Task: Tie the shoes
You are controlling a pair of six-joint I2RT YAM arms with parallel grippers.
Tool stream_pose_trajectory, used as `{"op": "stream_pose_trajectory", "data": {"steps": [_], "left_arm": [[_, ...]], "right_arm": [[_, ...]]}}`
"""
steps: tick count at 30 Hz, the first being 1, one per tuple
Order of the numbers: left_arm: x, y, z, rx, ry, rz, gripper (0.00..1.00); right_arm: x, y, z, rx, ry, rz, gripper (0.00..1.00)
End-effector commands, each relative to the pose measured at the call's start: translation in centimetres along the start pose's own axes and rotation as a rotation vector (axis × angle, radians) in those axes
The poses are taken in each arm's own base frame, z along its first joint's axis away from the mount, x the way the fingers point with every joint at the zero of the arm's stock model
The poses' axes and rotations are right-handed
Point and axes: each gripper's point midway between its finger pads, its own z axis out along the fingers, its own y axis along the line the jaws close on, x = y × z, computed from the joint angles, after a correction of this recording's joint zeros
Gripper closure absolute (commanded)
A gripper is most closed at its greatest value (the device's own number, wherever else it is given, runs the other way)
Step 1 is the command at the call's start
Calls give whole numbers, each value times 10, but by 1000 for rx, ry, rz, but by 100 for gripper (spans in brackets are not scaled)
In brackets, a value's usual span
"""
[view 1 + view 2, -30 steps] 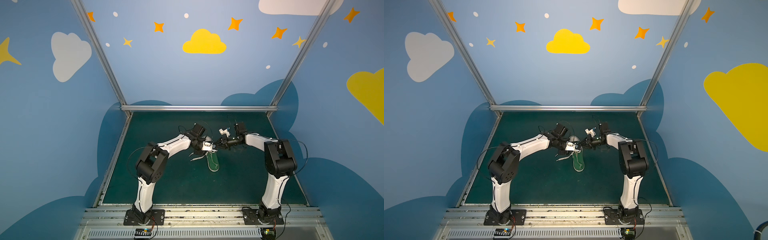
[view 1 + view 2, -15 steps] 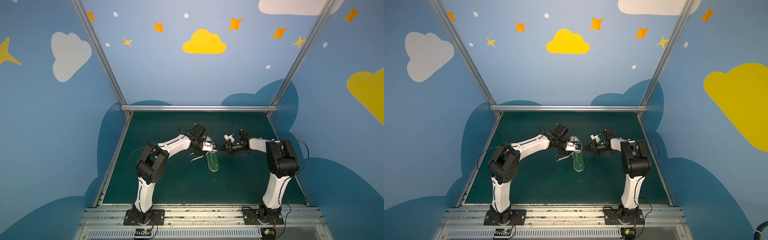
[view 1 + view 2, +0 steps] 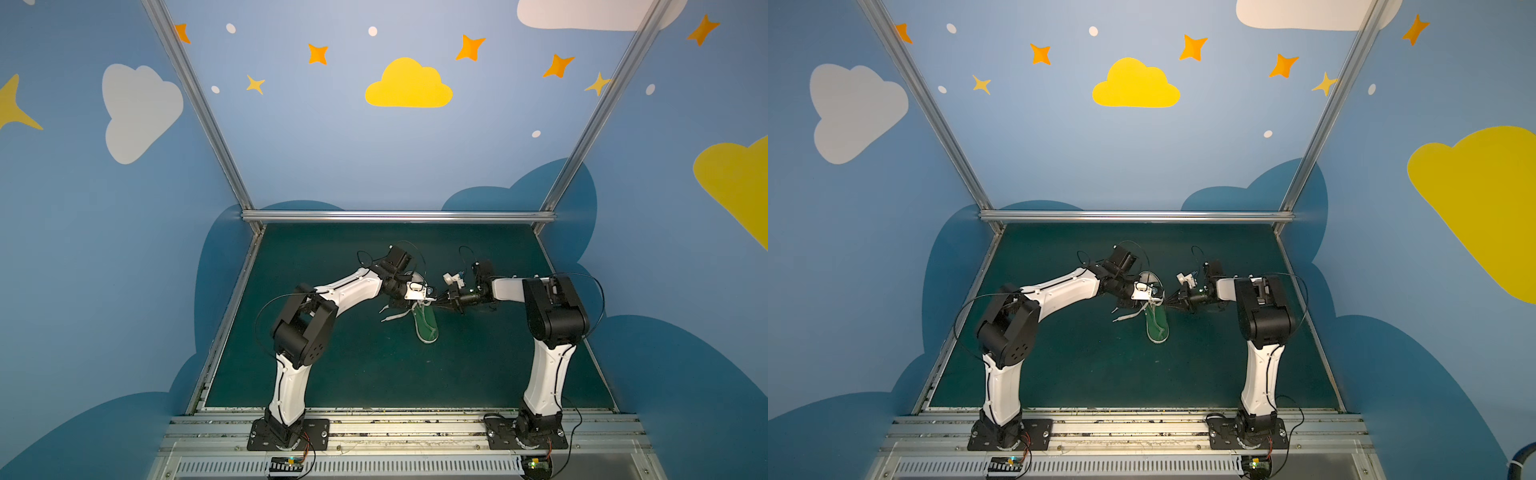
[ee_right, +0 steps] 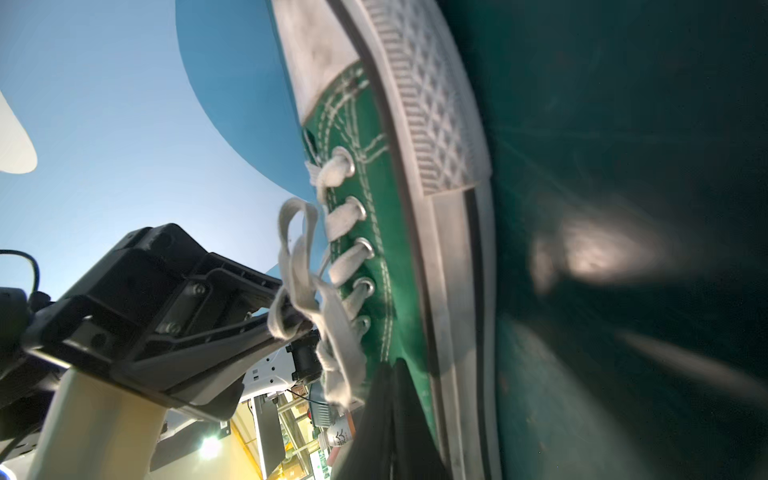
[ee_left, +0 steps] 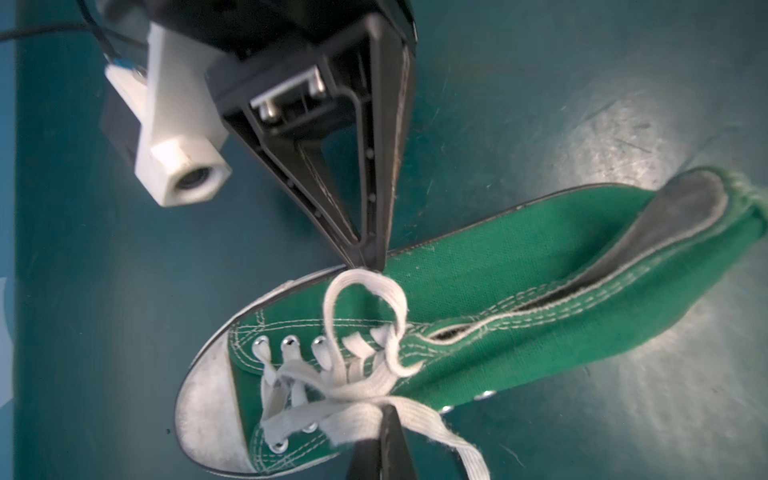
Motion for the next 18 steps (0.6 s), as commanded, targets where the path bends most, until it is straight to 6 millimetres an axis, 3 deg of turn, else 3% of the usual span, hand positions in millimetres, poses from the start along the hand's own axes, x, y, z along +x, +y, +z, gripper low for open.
{"op": "stream_pose_trajectory", "data": {"steps": [1,18], "left_arm": [[-4,-1,4,20,-20,-11,97],[-4,-4,6,34,-24,-21,97]], "right_arm": [[-6,11,5,-38,13,-40,94],[2,37,10,-112,52,-101,94]]}}
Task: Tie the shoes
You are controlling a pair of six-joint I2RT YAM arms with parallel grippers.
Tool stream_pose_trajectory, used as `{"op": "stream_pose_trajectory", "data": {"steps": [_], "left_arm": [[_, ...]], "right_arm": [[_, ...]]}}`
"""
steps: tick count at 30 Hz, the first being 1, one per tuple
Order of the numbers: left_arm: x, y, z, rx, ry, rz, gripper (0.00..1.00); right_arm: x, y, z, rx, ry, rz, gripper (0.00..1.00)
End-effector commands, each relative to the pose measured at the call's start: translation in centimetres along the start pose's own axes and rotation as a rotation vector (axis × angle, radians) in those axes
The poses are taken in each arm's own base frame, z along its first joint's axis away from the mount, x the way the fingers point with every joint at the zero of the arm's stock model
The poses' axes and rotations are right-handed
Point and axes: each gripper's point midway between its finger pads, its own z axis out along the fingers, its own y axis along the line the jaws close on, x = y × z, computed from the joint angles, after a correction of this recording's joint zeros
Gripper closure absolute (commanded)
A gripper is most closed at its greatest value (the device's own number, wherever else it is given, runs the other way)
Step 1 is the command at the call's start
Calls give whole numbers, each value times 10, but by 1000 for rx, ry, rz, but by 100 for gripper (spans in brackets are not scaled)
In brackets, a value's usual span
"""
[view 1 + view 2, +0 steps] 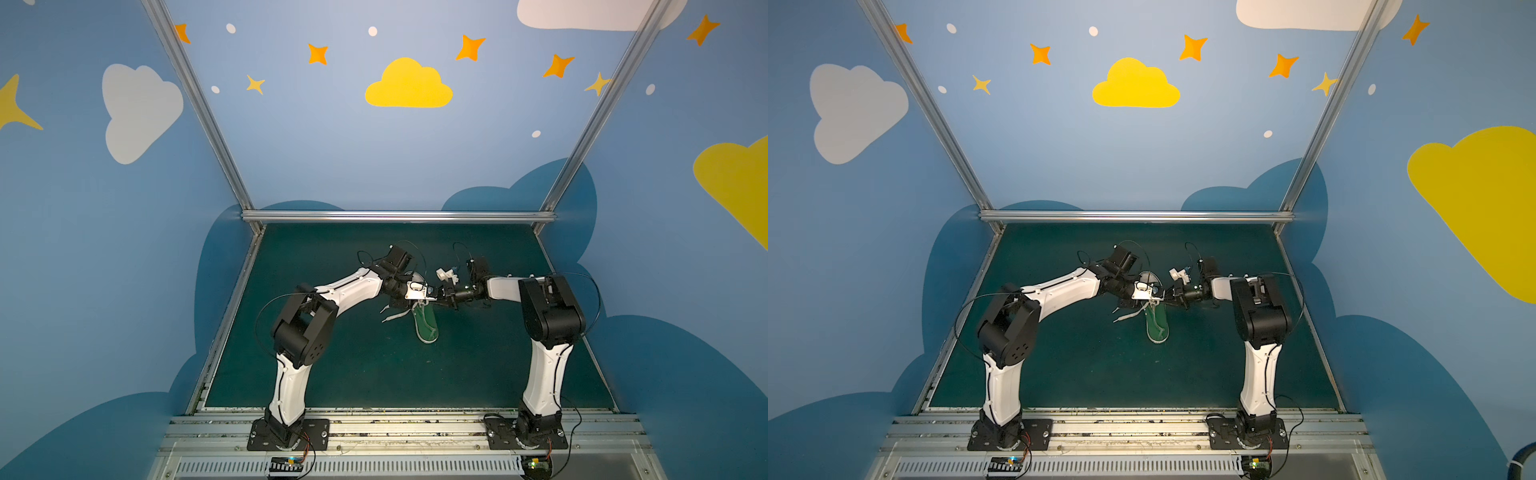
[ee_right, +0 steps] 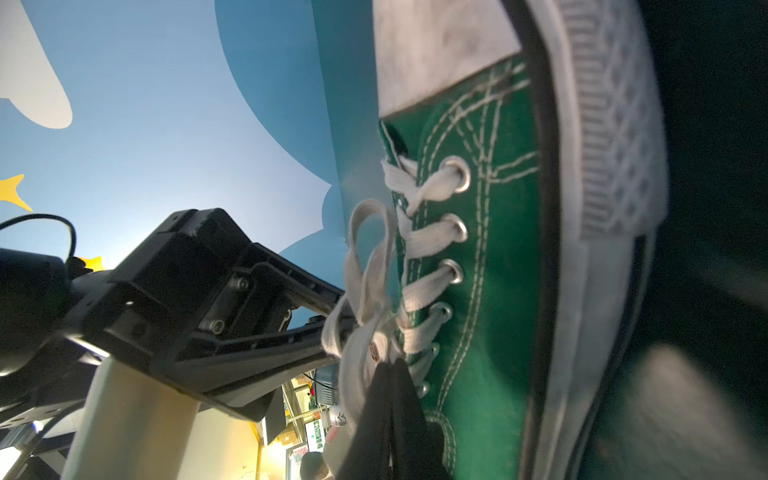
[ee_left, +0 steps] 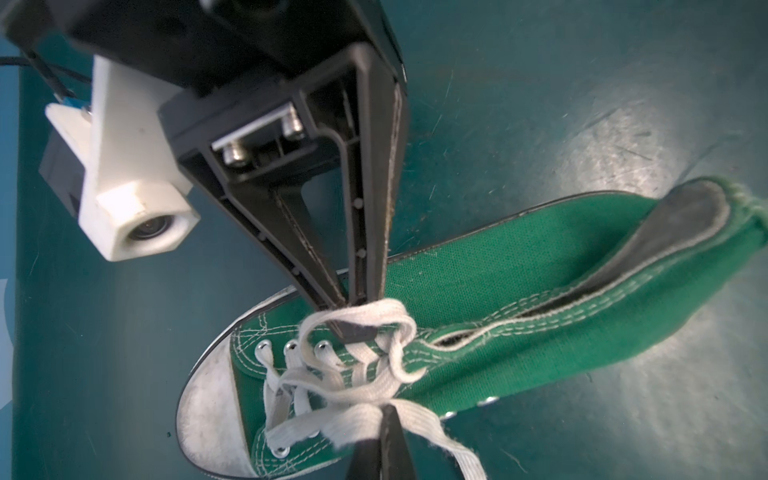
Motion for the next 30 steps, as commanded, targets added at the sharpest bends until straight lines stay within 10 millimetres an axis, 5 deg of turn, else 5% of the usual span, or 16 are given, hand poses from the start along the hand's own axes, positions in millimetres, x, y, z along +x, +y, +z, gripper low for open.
{"op": "stream_pose_trajectory", "data": {"steps": [1,30], "left_arm": [[-4,-3,4,28,-19,-13,97],[-8,-3,8,44,-37,-31,97]], "right_arm": [[0,11,2,-31,12,-33,93],[1,17,14,-70,50,-47,84]]}}
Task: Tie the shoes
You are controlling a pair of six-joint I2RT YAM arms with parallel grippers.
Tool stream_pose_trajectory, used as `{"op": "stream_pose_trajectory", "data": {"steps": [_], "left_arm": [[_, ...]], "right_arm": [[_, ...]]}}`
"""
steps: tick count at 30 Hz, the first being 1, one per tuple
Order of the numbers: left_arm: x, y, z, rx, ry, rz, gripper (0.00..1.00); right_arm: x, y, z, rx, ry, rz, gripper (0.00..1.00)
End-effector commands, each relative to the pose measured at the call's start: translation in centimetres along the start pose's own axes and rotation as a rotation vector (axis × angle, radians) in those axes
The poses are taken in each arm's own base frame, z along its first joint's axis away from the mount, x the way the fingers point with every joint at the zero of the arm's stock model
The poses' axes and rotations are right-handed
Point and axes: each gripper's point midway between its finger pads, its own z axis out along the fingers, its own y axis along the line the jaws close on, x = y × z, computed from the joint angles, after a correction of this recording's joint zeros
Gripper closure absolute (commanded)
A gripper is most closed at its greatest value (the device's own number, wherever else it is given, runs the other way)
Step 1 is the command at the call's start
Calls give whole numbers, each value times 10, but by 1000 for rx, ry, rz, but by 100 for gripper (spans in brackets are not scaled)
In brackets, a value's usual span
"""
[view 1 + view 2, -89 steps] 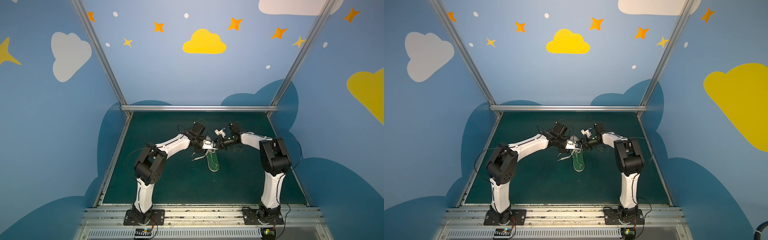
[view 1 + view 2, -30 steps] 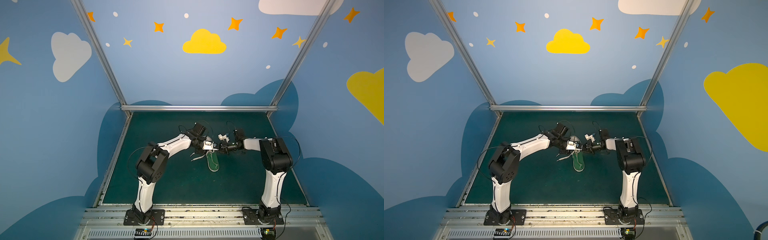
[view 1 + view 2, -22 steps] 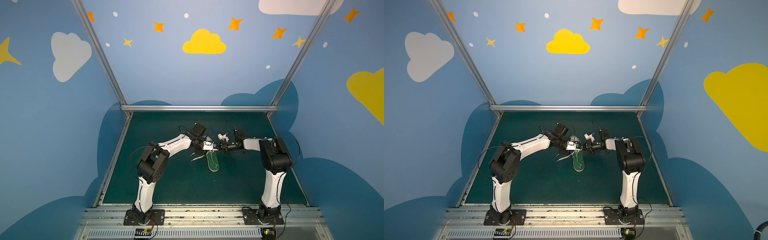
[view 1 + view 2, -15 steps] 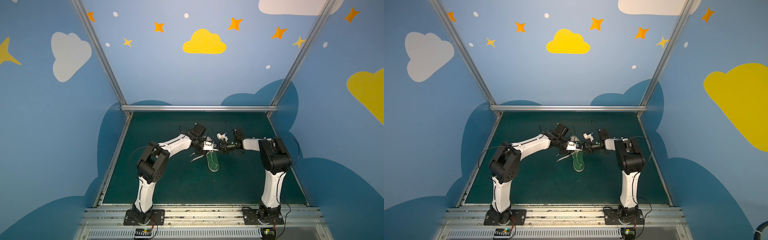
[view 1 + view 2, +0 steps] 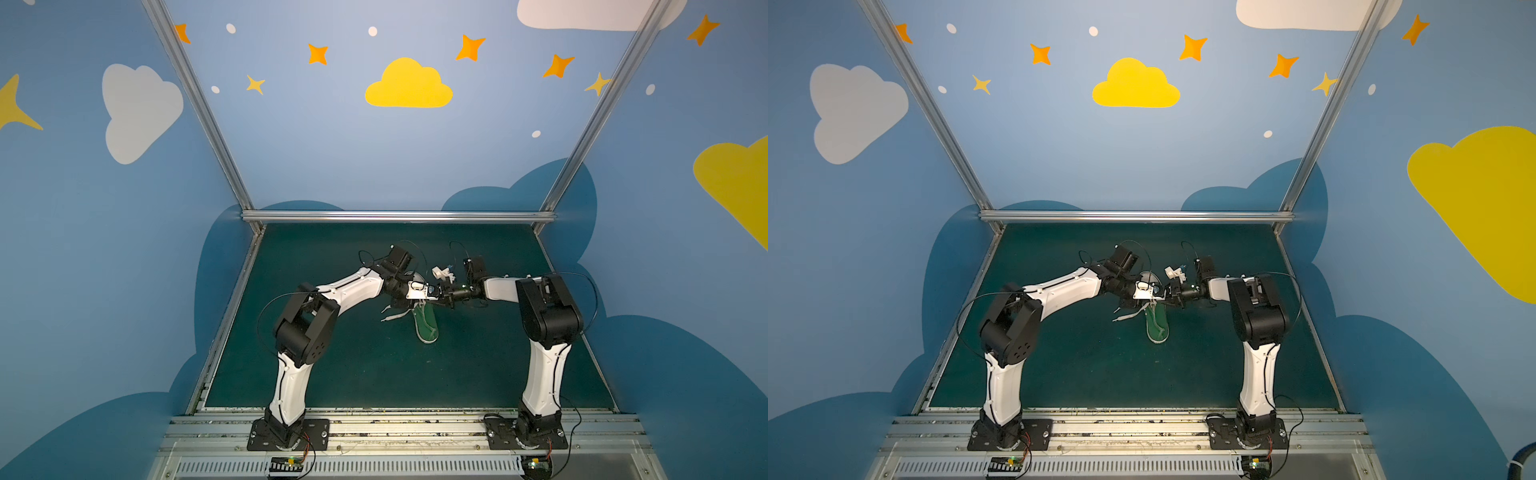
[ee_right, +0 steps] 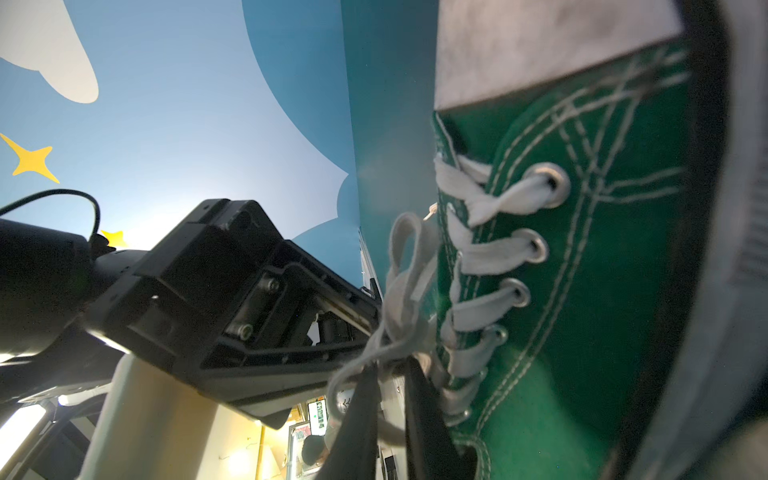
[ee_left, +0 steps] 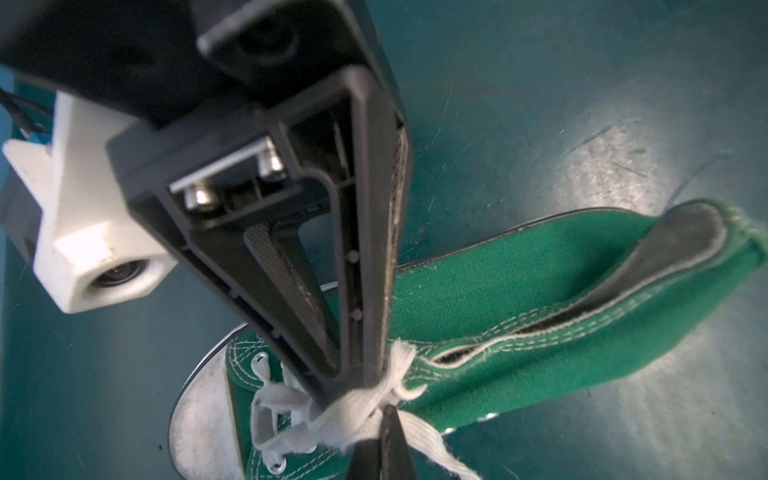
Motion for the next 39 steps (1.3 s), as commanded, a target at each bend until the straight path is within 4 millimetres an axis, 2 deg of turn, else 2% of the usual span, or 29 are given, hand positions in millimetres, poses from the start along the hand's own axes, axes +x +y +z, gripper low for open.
{"op": "stream_pose_trajectory", "data": {"steps": [1,13,24,39], "left_arm": [[-4,-4,6,34,-20,-18,97],[-6,-7,9,45,-26,-15,97],[-7,2,11,26,-24,-69,97],[-2,11,4,-15,-18,-105,97]], "right_arm": [[-3,4,4,-18,16,-14,84],[-4,4,7,-28,27,-10,83],[1,4,9,-27,46,0,81],[4,-1,5,-15,37,17,82]]}}
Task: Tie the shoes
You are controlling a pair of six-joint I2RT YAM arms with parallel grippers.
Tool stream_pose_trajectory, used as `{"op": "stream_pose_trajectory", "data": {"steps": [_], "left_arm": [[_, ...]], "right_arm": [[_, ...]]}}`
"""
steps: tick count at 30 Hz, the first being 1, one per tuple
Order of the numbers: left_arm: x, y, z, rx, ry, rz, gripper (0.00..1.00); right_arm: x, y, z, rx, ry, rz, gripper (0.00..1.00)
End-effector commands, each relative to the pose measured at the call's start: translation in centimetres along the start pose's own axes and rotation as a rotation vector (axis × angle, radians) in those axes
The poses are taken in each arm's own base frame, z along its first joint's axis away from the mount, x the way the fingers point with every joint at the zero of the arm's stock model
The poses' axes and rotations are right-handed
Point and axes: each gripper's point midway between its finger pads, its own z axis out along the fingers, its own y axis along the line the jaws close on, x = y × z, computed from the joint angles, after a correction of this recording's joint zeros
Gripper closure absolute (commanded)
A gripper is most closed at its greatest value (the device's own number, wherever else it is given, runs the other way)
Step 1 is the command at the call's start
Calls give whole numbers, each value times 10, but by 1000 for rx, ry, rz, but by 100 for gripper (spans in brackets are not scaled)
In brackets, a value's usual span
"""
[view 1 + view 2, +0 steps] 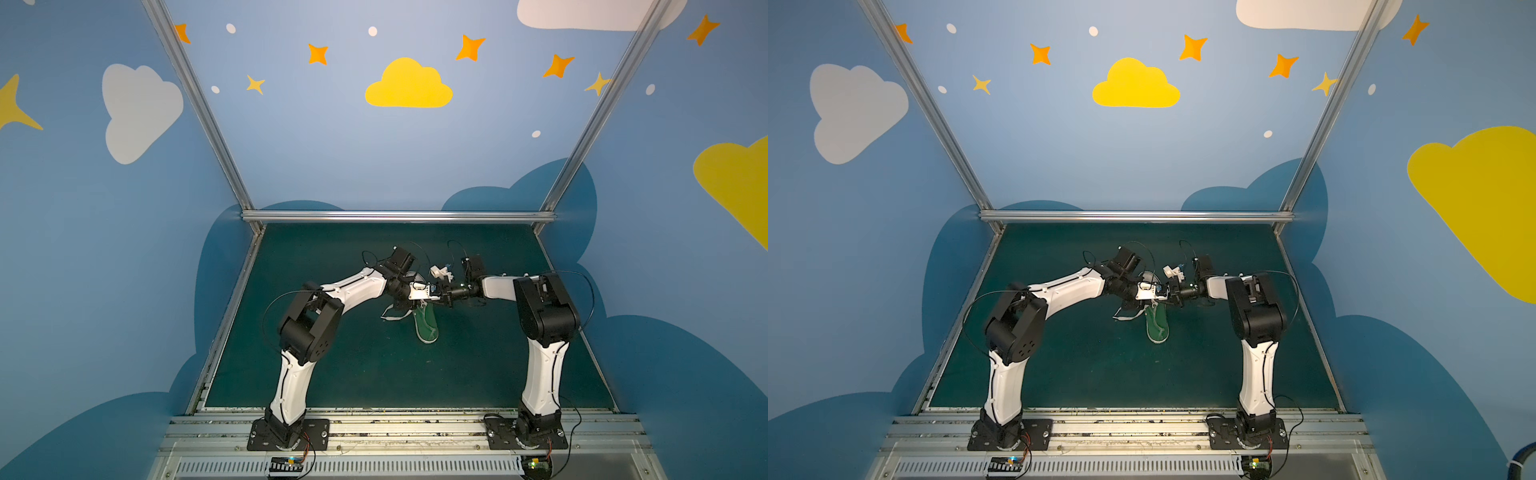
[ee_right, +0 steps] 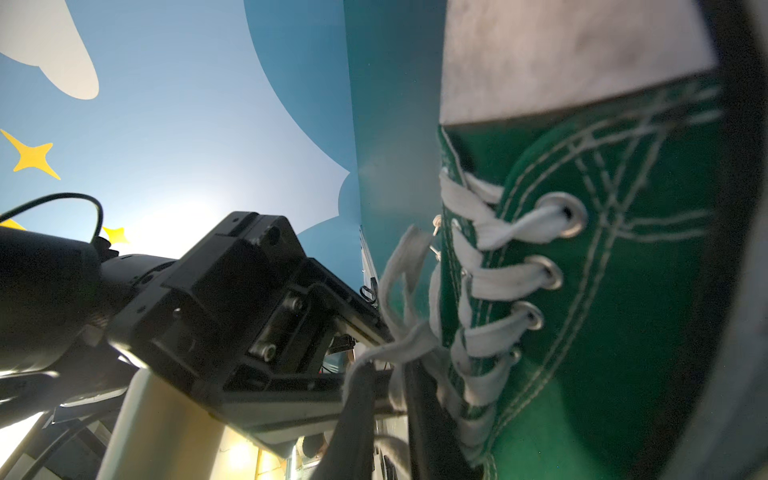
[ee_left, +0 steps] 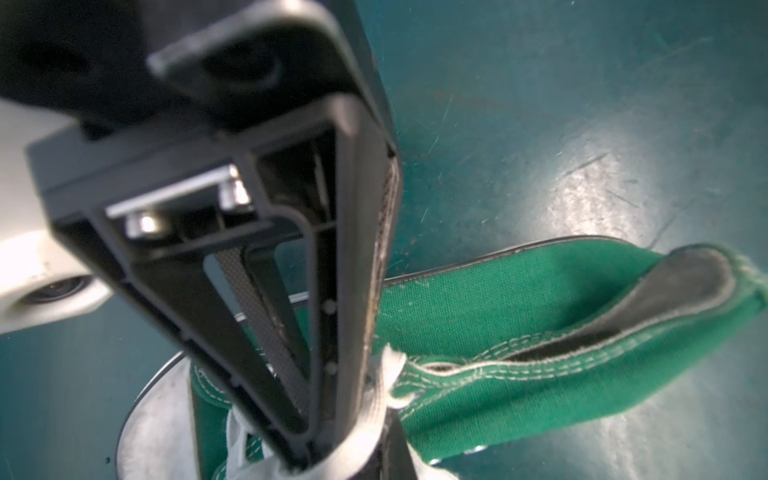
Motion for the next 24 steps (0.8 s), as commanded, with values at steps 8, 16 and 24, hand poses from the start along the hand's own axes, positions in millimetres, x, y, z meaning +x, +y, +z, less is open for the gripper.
{"op": "stream_pose_trajectory", "data": {"steps": [8,16,24], "left_arm": [[-6,14,-7,-47,-29,-12,97],[-6,11,-6,-35,-34,-8,97],[-8,3,-5,-13,-46,10,97]], "right_arm": [[12,-5,0,2,24,37,84],[13,-3,2,-9,34,33,83],[10,-2,4,-13,36,30,89]]}}
